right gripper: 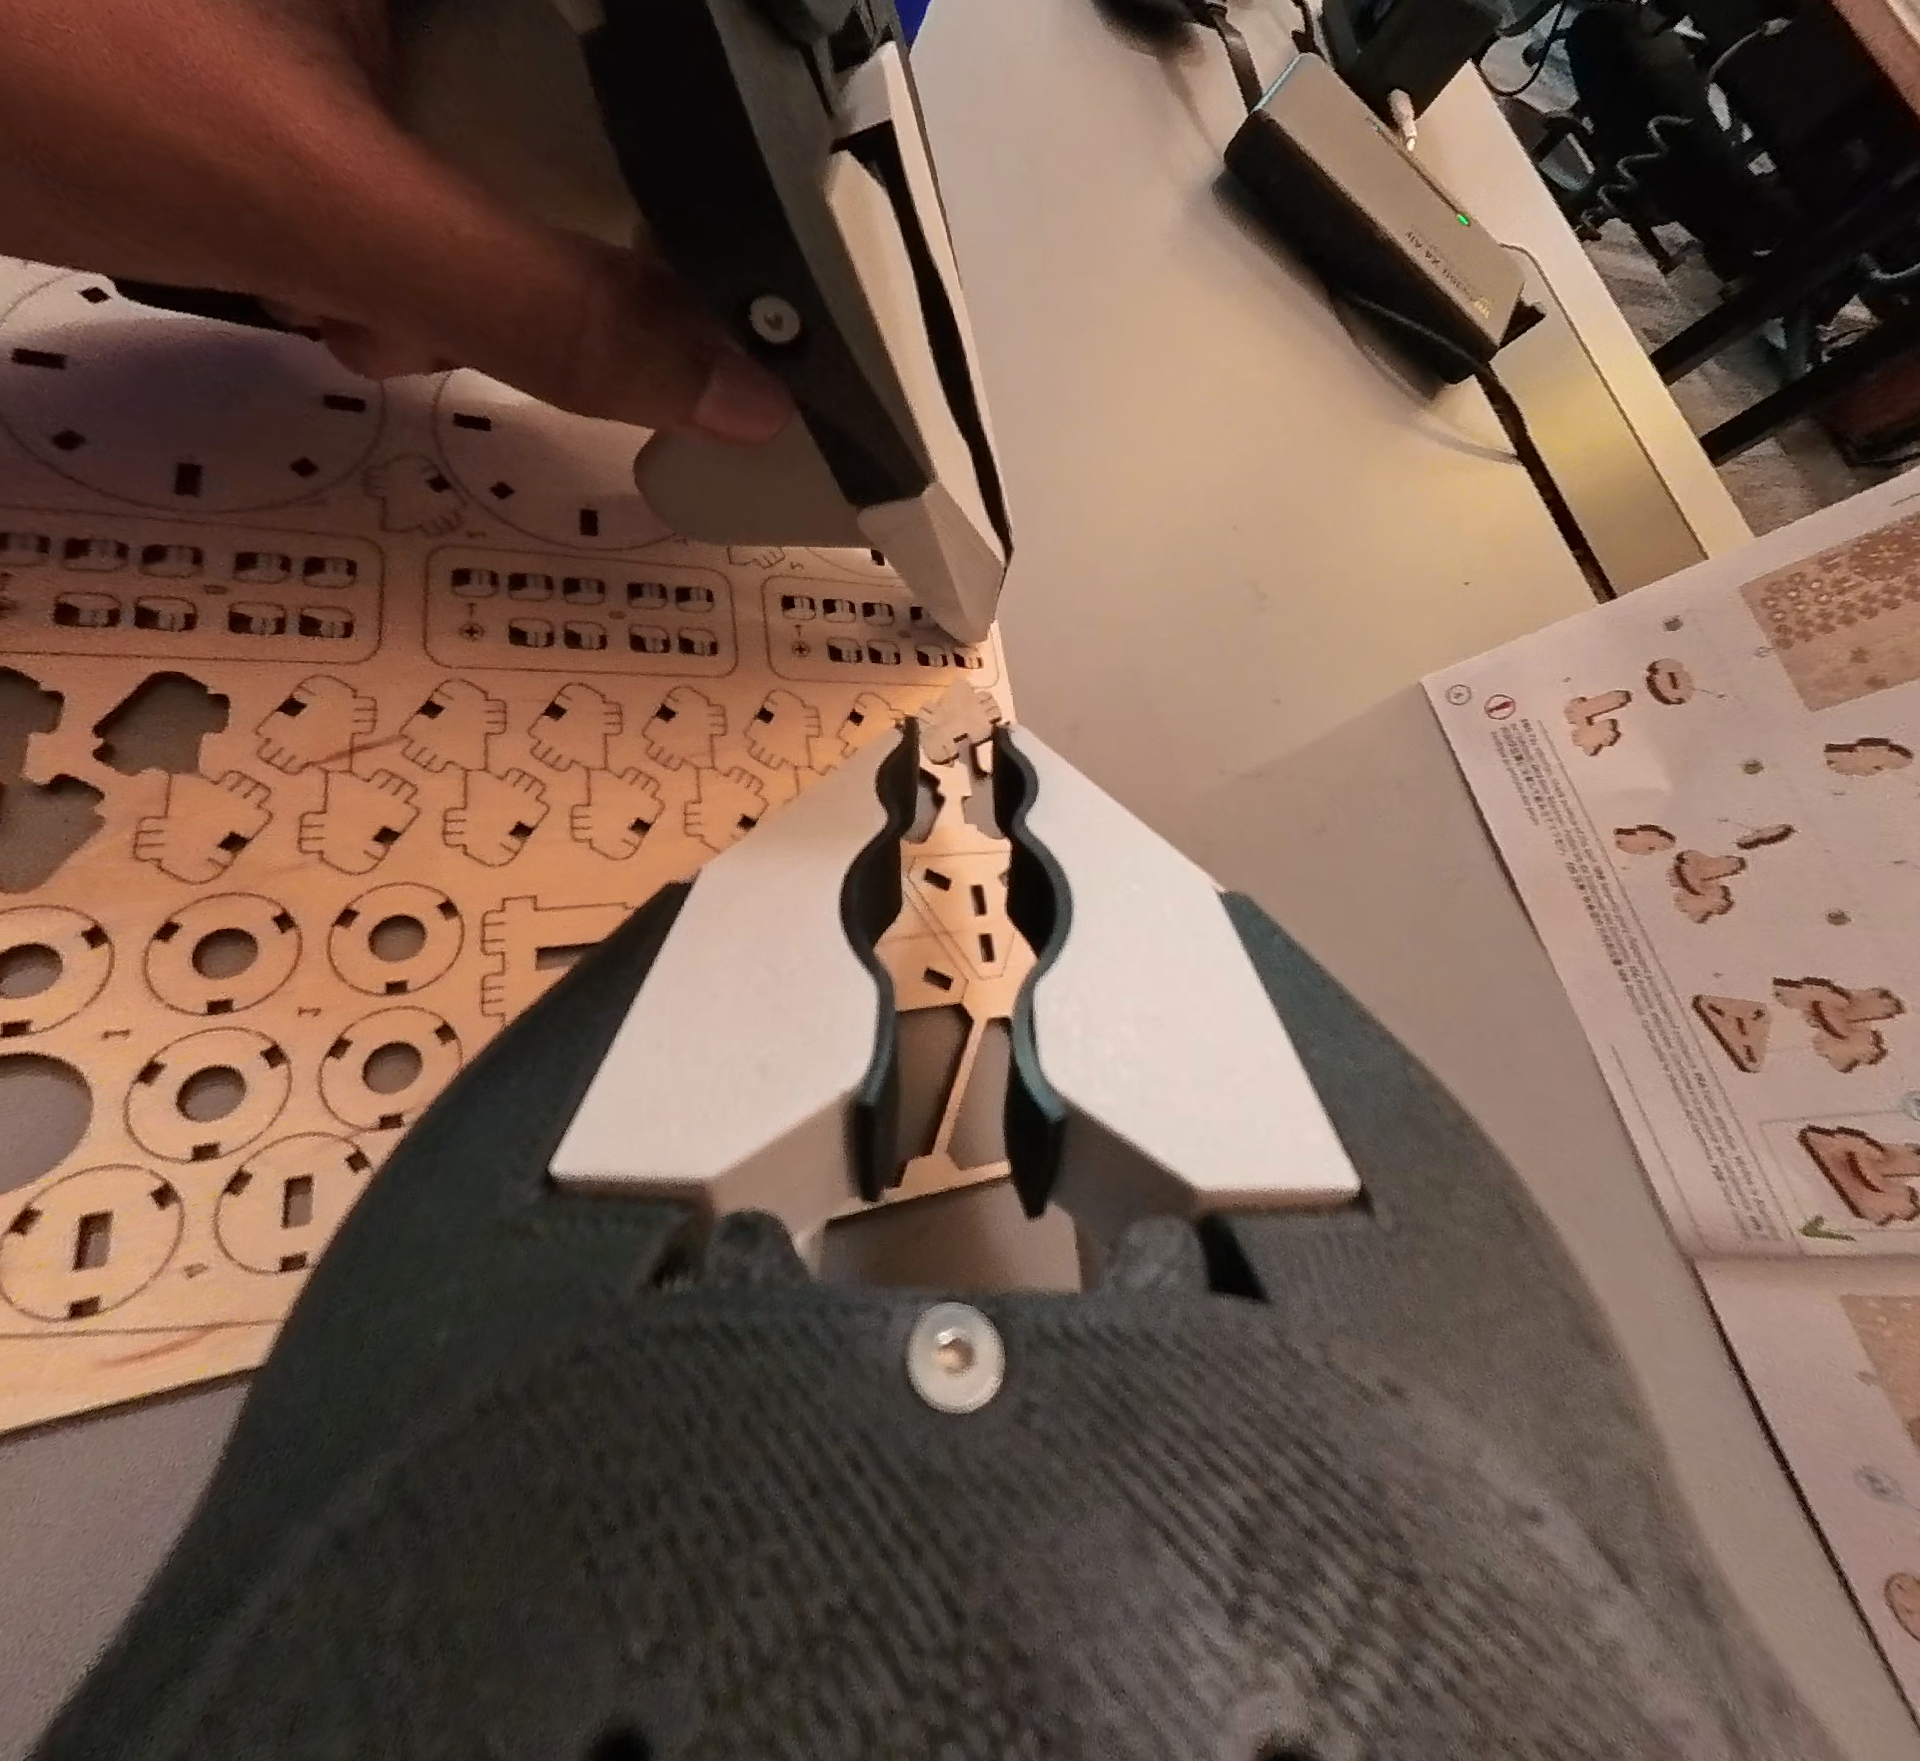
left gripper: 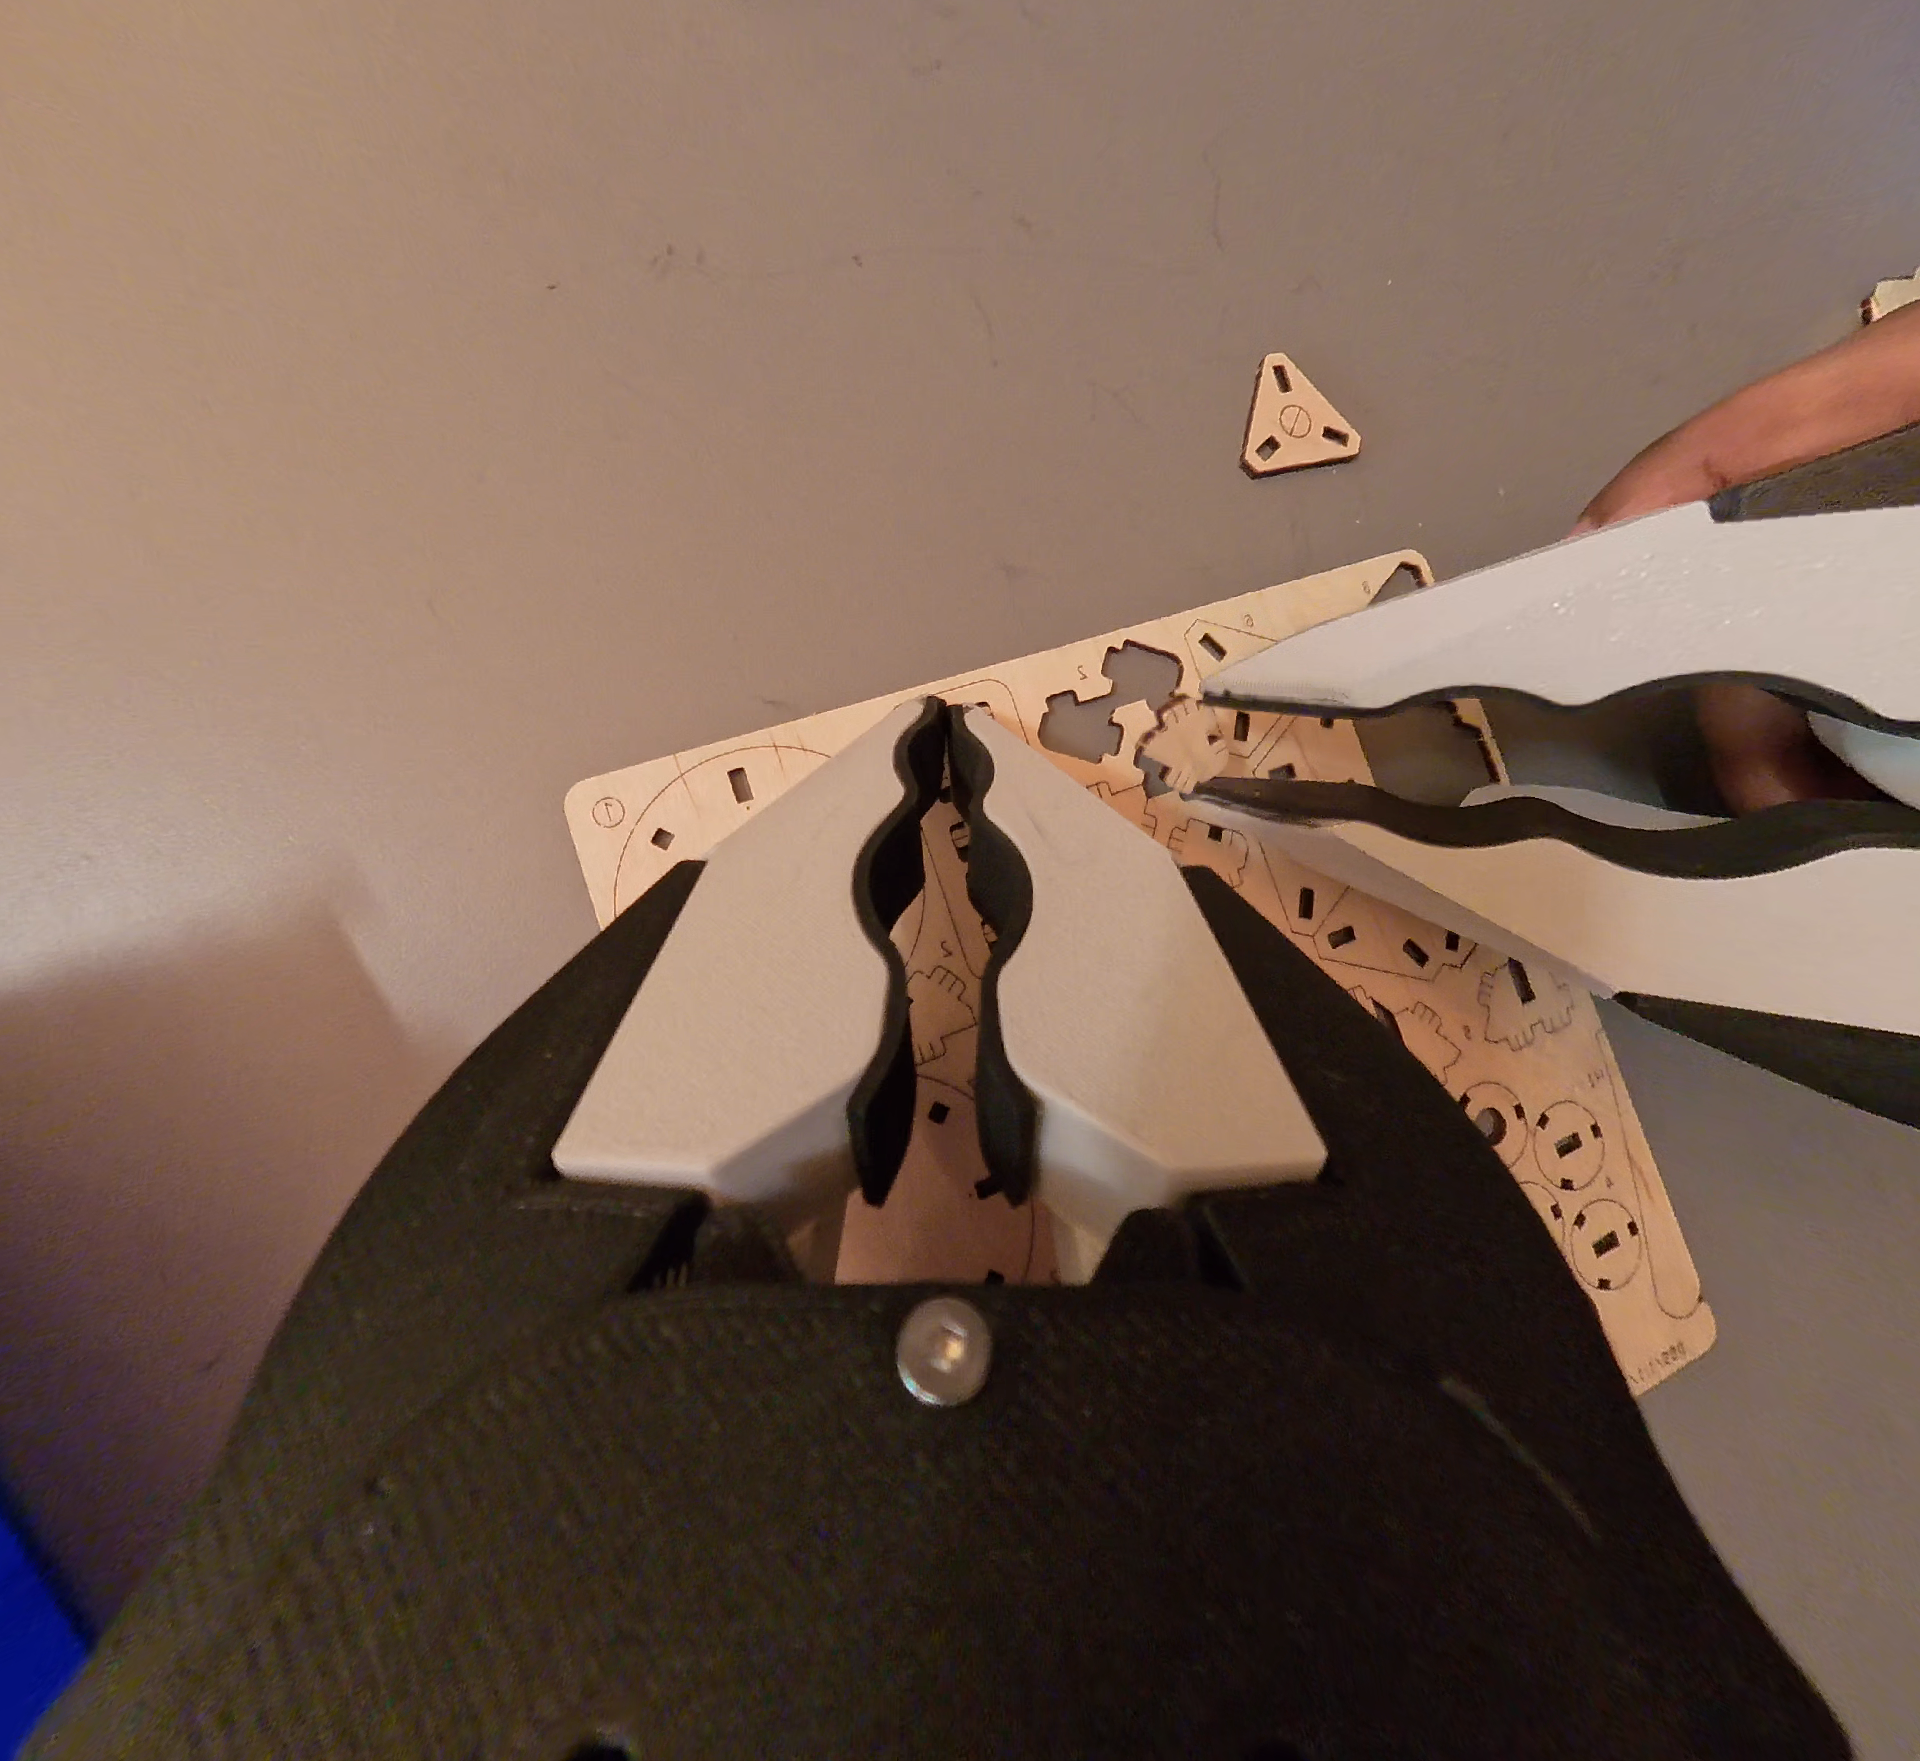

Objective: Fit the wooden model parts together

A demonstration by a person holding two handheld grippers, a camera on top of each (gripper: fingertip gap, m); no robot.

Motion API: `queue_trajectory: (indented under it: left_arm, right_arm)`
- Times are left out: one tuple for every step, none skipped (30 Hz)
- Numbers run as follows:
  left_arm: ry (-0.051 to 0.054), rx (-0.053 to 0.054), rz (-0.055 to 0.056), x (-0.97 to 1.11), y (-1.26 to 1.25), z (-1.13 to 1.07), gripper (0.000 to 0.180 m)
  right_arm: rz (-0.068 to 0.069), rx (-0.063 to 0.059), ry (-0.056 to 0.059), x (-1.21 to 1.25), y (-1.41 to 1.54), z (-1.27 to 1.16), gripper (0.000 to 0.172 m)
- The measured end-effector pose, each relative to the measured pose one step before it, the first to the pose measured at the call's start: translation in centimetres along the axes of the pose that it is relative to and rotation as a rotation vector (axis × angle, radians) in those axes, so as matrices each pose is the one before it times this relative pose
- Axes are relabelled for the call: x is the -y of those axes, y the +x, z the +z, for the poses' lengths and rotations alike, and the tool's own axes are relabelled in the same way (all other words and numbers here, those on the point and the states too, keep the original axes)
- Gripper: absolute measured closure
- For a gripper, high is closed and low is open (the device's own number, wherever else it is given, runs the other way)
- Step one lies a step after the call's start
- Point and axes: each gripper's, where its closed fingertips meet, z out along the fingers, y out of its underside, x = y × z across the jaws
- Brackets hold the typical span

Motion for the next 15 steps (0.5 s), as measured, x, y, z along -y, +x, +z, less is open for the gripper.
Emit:
queue_trajectory:
  left_arm:
    - [0.0002,-0.0003,-0.0004,-0.004,-0.005,0.006,0.18]
    - [0.0002,-0.0003,-0.0003,0.002,0.006,0.001,0.18]
    - [0.0,-0.0002,-0.0003,-0.001,-0.004,-0.003,0.18]
    - [0.0001,-0.0001,-0.0001,0.002,0.002,0.001,0.18]
    - [0.0,-0.0002,-0.0001,0.0,0.003,0.0,0.18]
    - [0.0001,-0.0003,-0.0002,0.001,-0.004,-0.002,0.18]
    - [0.0001,-0.0003,-0.0003,0.002,0.006,0.001,0.18]
    - [0.0001,-0.0003,-0.0003,-0.004,-0.005,0.006,0.18]
    - [0.0002,-0.0002,-0.0003,0.002,0.005,0.001,0.18]
    - [0.0001,-0.0002,-0.0002,0.002,0.004,0.001,0.18]
    - [0.0002,-0.0002,-0.0001,0.003,0.004,0.002,0.18]
    - [0.0002,-0.0004,-0.0002,-0.005,-0.001,-0.007,0.18]
    - [0.0002,-0.0005,-0.0006,0.002,0.002,-0.002,0.18]
    - [0.0001,-0.0004,-0.0005,-0.005,-0.002,0.005,0.18]
    - [0.0,0.0,-0.0001,0.0,0.001,0.0,0.18]
  right_arm:
    - [-0.0041,0.0001,-0.0016,-0.023,-0.026,0.024,0.159]
    - [-0.0044,0.0009,-0.0017,-0.034,-0.048,0.018,0.159]
    - [-0.0037,0.0001,-0.0013,-0.036,-0.01,0.016,0.159]
    - [-0.0018,-0.0008,-0.0011,-0.023,0.021,-0.002,0.159]
    - [-0.0002,0.0,-0.0003,-0.016,0.02,-0.005,0.159]
    - [0.0009,0.0005,0.0005,-0.002,0.031,-0.013,0.159]
    - [0.0016,0.0004,0.0007,-0.002,0.041,-0.023,0.159]
    - [0.0019,0.0,0.0004,-0.015,0.054,-0.03,0.159]
    - [0.0015,-0.0009,0.0003,-0.009,0.074,-0.037,0.159]
    - [0.0013,-0.0023,-0.0003,-0.033,0.118,-0.027,0.159]
    - [0.0011,-0.0034,-0.0015,-0.059,0.145,-0.041,0.159]
    - [0.0011,-0.0055,-0.0029,-0.096,0.197,-0.038,0.159]
    - [0.0016,-0.0064,-0.0033,-0.103,0.239,-0.038,0.159]
    - [0.0036,-0.0049,-0.0017,-0.096,0.227,-0.048,0.159]
    - [0.0065,-0.0025,0.0002,-0.05,0.194,-0.047,0.159]
